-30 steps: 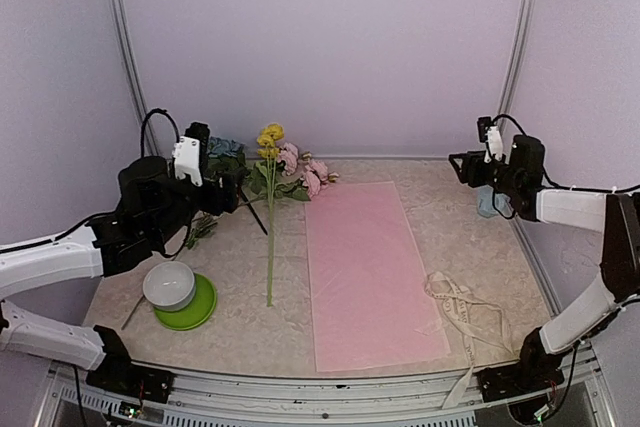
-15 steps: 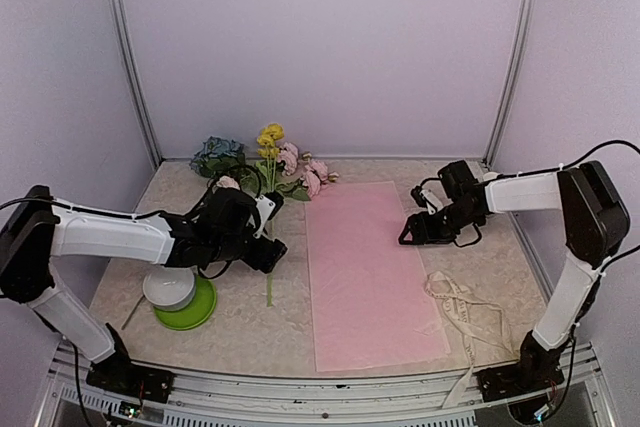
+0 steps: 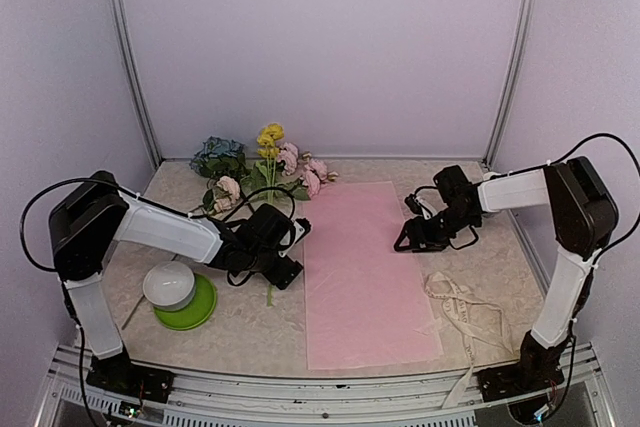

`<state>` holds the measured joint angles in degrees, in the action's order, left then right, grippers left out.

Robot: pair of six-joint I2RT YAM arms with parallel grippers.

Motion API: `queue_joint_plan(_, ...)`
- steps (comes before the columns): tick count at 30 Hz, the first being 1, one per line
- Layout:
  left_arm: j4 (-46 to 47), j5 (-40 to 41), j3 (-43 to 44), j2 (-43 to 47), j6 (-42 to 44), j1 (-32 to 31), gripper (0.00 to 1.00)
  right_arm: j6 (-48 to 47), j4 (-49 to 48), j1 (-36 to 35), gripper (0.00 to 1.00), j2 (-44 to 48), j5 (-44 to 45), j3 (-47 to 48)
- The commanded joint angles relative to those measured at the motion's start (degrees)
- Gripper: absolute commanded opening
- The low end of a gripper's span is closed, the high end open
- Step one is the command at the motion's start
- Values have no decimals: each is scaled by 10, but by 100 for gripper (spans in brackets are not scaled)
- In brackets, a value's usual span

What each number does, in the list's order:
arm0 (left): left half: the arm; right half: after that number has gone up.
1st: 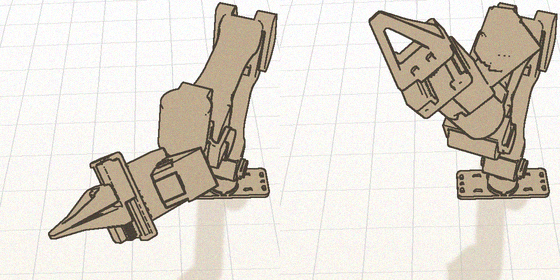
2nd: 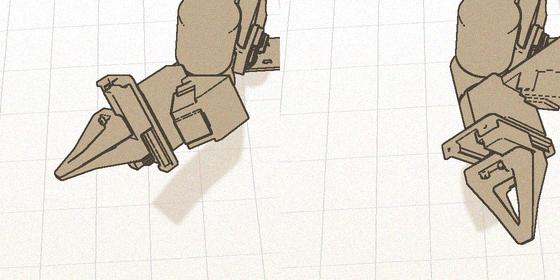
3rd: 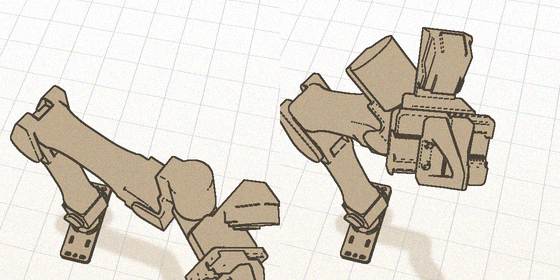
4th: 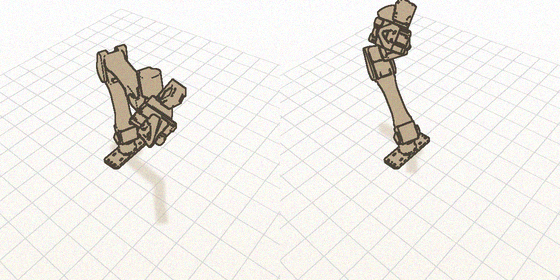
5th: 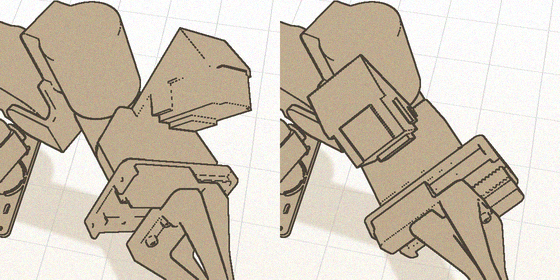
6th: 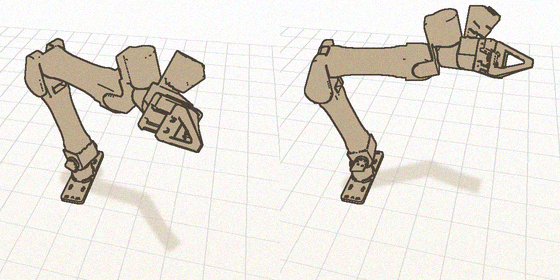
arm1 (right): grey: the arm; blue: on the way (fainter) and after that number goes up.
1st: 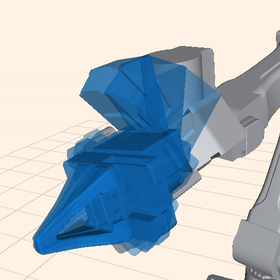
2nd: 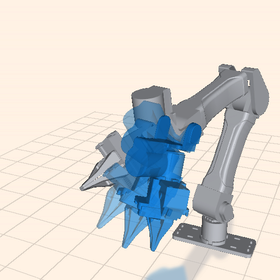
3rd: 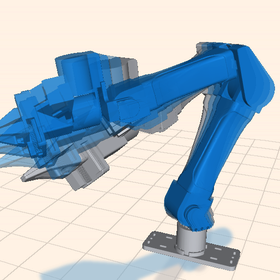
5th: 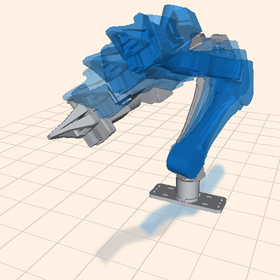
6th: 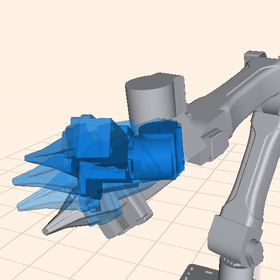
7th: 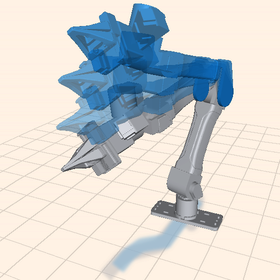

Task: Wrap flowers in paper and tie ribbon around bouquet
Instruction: Pick up the folded wrapping paper from the center of the board.

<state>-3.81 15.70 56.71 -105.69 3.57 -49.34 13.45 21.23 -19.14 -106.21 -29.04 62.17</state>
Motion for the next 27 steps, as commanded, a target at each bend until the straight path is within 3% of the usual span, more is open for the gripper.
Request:
queue_joint_plan(1,-6,-6,27,-35,27,-5,84,20,-4,-9,68,-20,-39,3)
queue_joint_plan(18,32,-55,-2,-56,24,3,81,137,-168,-42,68,-44,-193,-23)
queue_joint_plan(23,34,-61,-5,-49,22,10,80,156,-193,-53,55,-28,-211,-31)
queue_joint_plan(27,39,-67,-10,-45,22,13,80,174,-219,-54,56,-15,-234,-40)
